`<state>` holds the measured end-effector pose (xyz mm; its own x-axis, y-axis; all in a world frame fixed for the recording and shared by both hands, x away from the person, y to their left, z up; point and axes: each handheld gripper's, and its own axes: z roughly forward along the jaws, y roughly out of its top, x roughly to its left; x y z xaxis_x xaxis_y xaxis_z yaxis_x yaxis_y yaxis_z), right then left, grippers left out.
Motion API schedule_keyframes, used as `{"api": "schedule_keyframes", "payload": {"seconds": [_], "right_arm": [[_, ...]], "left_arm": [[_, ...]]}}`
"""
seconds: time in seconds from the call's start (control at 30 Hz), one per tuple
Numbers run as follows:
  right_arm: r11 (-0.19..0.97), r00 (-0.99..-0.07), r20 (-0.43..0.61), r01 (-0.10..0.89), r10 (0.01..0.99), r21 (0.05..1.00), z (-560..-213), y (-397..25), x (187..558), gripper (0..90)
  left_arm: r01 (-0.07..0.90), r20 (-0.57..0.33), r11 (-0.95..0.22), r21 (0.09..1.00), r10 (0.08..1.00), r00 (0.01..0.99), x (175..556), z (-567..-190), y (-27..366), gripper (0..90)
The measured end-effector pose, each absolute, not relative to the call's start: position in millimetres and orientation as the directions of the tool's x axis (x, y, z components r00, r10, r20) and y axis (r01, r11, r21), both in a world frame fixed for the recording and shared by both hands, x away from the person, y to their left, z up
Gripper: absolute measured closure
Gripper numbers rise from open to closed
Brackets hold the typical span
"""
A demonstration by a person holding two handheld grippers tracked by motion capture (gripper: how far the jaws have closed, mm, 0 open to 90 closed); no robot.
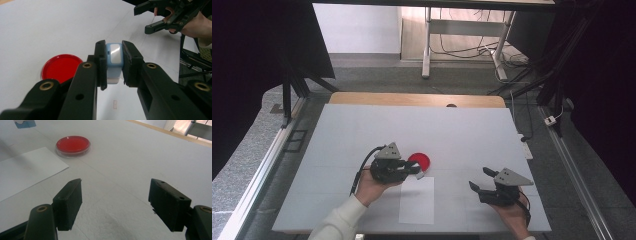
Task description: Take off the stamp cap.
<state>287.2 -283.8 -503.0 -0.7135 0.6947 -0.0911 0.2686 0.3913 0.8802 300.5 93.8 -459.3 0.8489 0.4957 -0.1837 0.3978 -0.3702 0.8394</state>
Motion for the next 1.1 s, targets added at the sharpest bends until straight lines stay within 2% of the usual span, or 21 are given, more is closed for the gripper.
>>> {"api": "schedule_keyframes", "payload": {"seconds": [0.3,0.7,1.1], "right_arm": [[0.383,-0.715,-0.073,0.282,0.695,0.88,-493.9,-272.7,285.6,28.4],[0.385,-0.727,-0.089,0.252,0.681,0.888,-468.6,-248.5,288.1,29.3],[0.402,-0.752,-0.099,0.232,0.652,0.886,-468.5,-227.4,286.8,29.2]], "left_arm": [[0.393,-0.175,-0.381,0.837,0.495,0.851,299.0,-458.9,92.0,74.9],[0.4,-0.176,-0.376,0.836,0.507,0.844,300.3,-459.3,92.3,74.9],[0.404,-0.177,-0.383,0.831,0.507,0.843,302.7,-461.4,89.5,74.9]]}}
